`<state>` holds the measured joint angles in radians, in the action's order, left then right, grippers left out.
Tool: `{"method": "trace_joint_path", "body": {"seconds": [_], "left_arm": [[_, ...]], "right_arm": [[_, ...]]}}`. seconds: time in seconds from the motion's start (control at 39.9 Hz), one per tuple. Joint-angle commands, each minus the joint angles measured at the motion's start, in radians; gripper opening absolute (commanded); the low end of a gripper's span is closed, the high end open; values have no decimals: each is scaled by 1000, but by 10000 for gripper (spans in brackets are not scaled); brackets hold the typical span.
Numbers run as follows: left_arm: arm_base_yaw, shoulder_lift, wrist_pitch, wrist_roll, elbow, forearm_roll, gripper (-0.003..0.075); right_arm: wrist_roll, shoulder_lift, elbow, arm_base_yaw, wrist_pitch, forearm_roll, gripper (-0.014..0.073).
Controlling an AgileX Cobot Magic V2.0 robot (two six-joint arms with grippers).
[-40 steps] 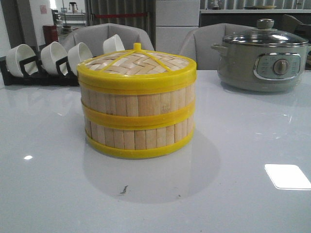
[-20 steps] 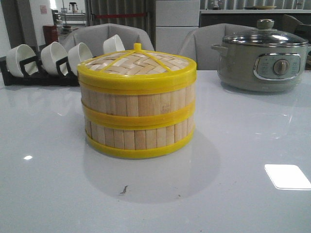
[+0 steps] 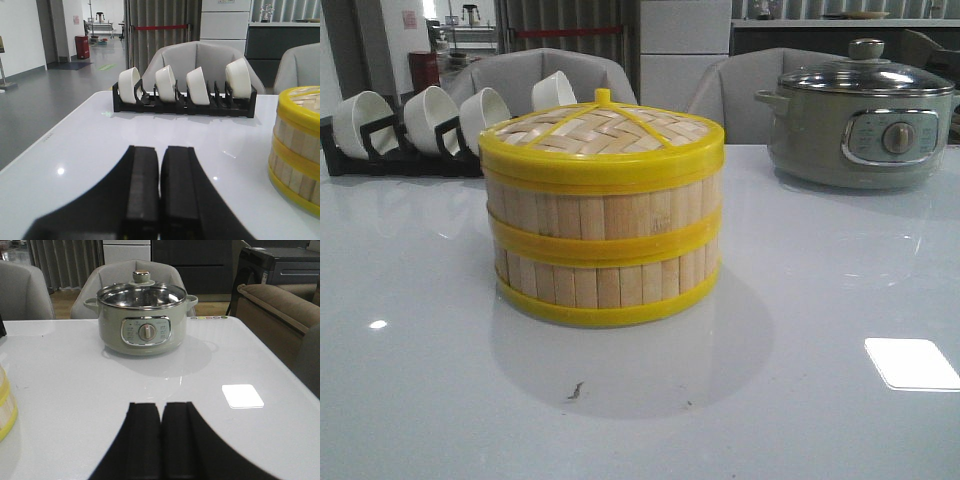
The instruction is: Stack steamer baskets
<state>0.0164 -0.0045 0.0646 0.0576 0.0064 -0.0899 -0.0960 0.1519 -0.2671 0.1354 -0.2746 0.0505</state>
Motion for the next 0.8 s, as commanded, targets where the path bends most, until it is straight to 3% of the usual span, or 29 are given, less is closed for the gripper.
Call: {"method": "trace_joint_path", "body": {"seconds": [0.0, 0.23, 0.43, 0.78], "left_arm": [[2, -11, -93, -6, 0, -15, 91], [2, -11, -96, -6, 0, -30, 91], [2, -11, -94, -161, 0, 177, 91], [2, -11, -87, -161, 0, 239, 91]], "right_arm": [[10, 12, -27, 7, 95, 10, 48], [10, 12, -27, 7, 95, 10, 48], [10, 12, -27, 7, 95, 10, 48], [10, 12, -27, 7, 95, 10, 48]]}}
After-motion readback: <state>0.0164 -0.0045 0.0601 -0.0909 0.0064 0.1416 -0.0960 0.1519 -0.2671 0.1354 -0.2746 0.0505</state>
